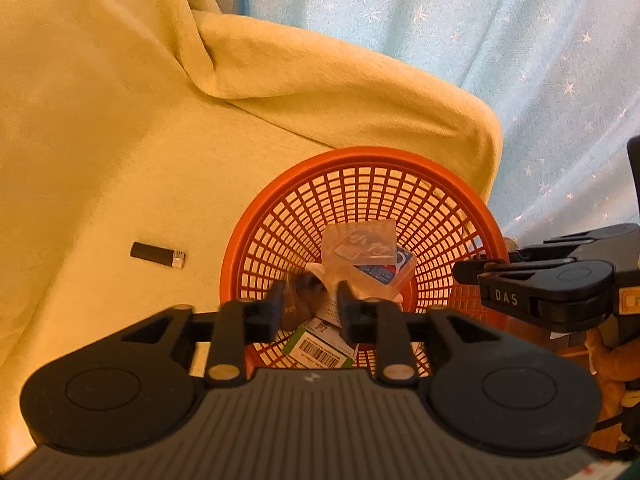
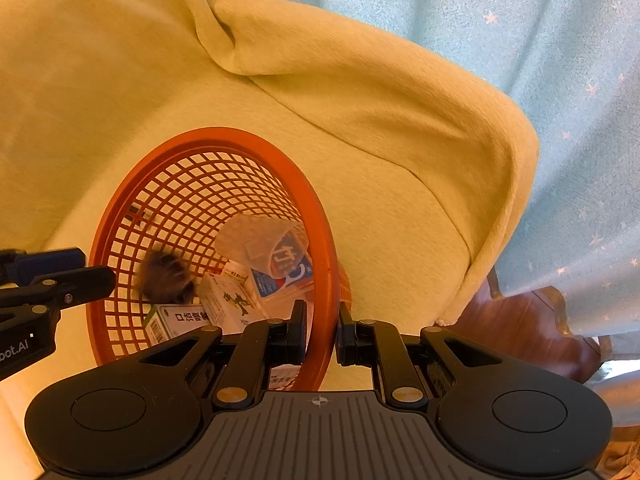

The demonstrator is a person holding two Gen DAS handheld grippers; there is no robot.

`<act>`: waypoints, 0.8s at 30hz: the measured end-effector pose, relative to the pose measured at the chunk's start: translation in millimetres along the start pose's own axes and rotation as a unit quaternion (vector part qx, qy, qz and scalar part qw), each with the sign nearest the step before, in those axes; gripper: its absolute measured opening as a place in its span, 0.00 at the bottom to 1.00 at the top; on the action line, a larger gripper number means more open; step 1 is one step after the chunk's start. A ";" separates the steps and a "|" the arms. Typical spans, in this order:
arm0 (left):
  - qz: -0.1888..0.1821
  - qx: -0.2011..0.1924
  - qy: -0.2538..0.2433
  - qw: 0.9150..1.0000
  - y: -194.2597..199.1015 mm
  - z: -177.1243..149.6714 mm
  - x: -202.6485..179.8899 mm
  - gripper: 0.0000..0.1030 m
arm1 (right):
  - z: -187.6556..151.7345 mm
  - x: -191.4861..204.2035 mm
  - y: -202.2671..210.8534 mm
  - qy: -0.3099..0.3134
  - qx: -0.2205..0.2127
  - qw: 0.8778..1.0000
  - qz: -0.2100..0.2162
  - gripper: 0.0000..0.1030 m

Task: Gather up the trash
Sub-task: 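Carry the scrunchie over the basket and open the left gripper, then move the open left gripper to the black lighter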

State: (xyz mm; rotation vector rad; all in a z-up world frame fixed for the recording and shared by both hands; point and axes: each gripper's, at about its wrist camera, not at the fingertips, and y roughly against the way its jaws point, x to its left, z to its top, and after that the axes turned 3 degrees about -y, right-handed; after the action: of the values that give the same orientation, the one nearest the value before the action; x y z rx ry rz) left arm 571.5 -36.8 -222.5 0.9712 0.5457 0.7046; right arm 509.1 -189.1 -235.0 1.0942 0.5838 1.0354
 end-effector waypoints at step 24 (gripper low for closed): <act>0.063 -0.016 0.008 0.998 10.1 -21.6 80.7 0.31 | 2.3 -19.1 -6.2 -0.022 0.001 0.999 -0.029 0.08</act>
State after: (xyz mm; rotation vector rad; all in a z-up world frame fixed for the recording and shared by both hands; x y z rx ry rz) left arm 606.6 39.1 -232.1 0.9775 0.4884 0.8320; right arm 505.0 -207.7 -241.7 1.0938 0.5786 0.9586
